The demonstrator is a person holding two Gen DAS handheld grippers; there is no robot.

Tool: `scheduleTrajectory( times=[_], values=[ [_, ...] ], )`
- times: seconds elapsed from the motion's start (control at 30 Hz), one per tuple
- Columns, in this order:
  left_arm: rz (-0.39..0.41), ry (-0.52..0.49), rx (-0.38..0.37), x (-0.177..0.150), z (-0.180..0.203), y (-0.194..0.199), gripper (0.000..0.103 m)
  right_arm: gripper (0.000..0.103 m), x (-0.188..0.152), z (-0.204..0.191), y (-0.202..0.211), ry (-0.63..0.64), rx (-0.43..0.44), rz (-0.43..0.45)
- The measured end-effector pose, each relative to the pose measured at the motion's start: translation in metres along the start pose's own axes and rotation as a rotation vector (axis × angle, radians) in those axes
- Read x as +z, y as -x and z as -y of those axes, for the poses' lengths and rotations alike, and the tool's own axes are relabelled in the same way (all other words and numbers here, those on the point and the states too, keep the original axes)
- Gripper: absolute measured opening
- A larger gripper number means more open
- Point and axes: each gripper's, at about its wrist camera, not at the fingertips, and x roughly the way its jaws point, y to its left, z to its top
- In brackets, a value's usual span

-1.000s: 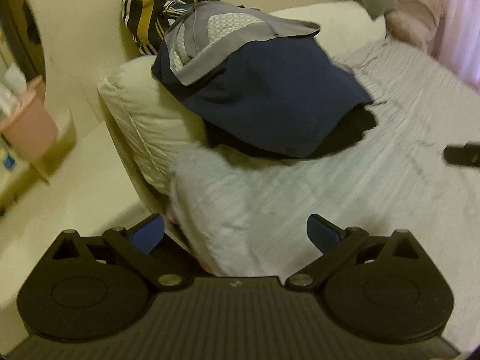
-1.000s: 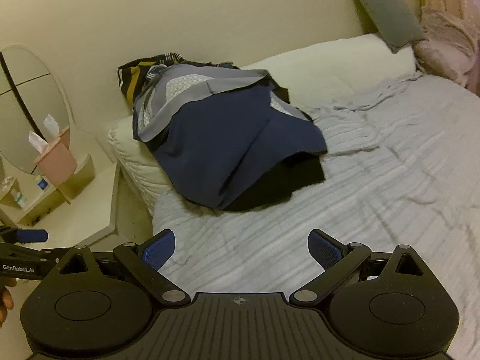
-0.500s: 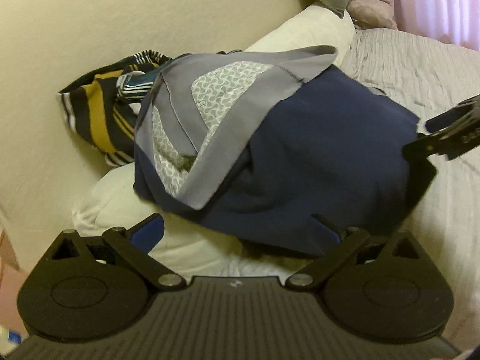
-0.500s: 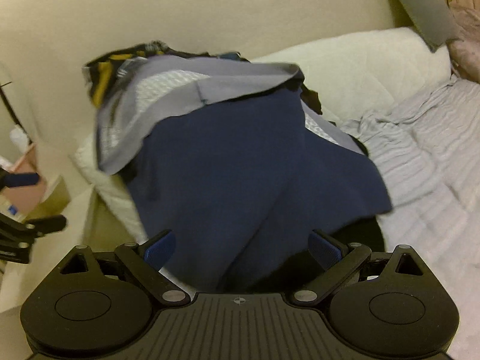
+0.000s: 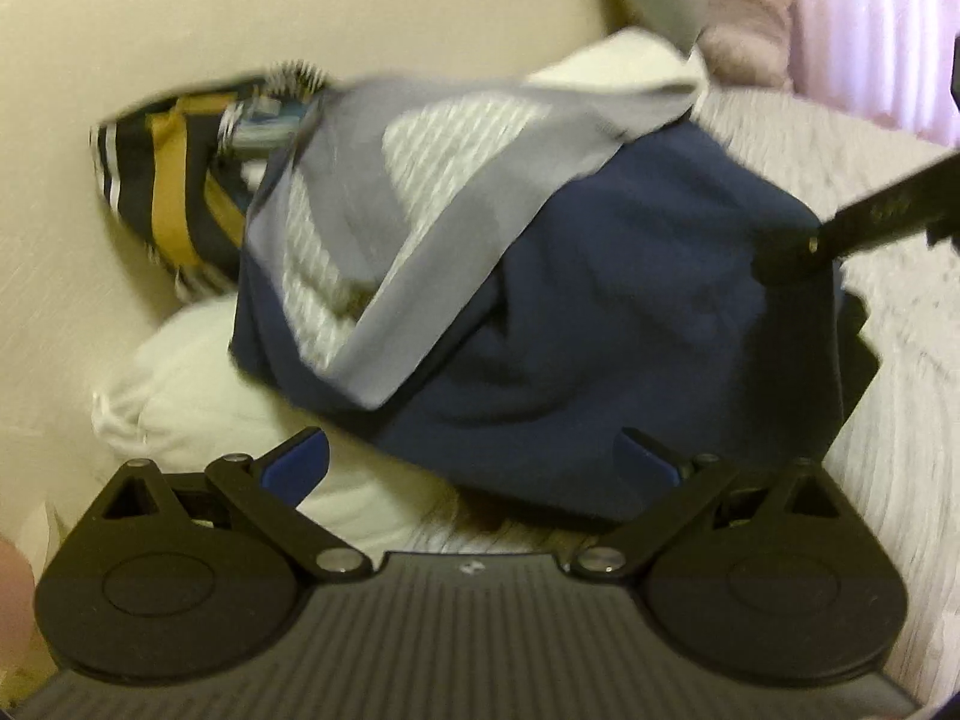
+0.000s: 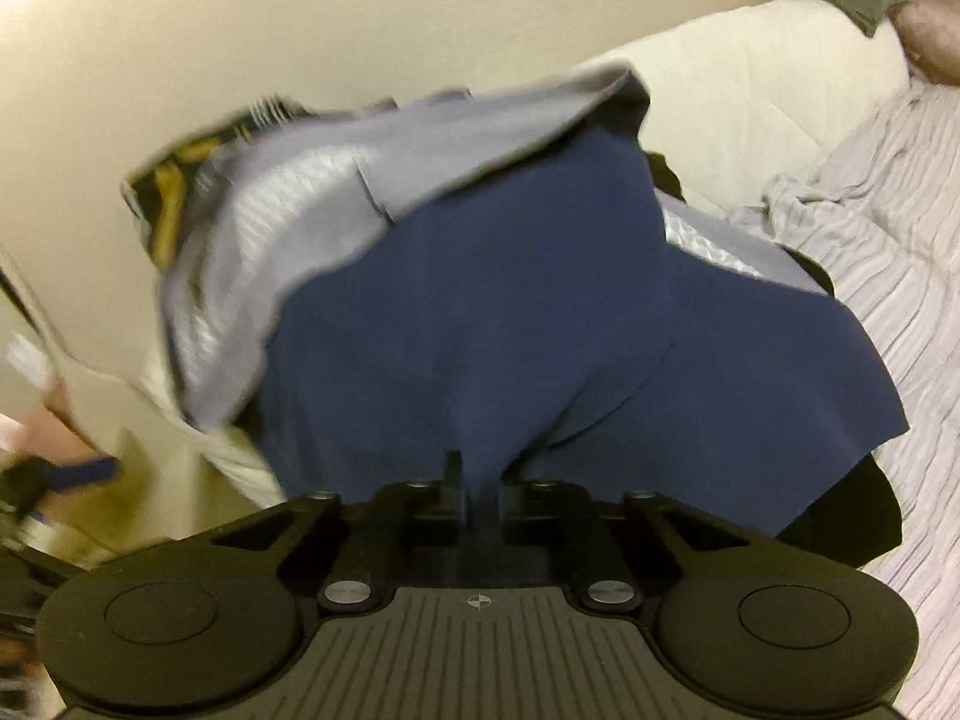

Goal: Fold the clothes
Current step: 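Grasp the navy top on the pile with both grippers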

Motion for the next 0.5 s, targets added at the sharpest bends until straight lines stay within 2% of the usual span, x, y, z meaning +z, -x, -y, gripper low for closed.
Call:
scheduleTrajectory(
  times=[0.1,0.2,0.33,0.5],
  values=[
    [0.081,-0.029,-0.016,0.005,0.013,0.021,0.1,0.005,0.007,-0.006,0.057,-0.016,0.072,0.105],
    [0.157,-0.042,-0.034,0.012,0.027,0.05,0.1,0.005,0.008,-0.007,0.124,-0.073,0.102,0.235],
    [0.255,-0.067,-0.098,0.016,0.061,0.097,0.1,0.005,-0.012,0.005,0.22,-0.121,0.074,0.368],
    [0.323,-0.157,-0.237,0.006,0.141,0.155,0.1,0.005,-0.067,0.039,0.349,-0.192,-0.027,0.489]
  ],
)
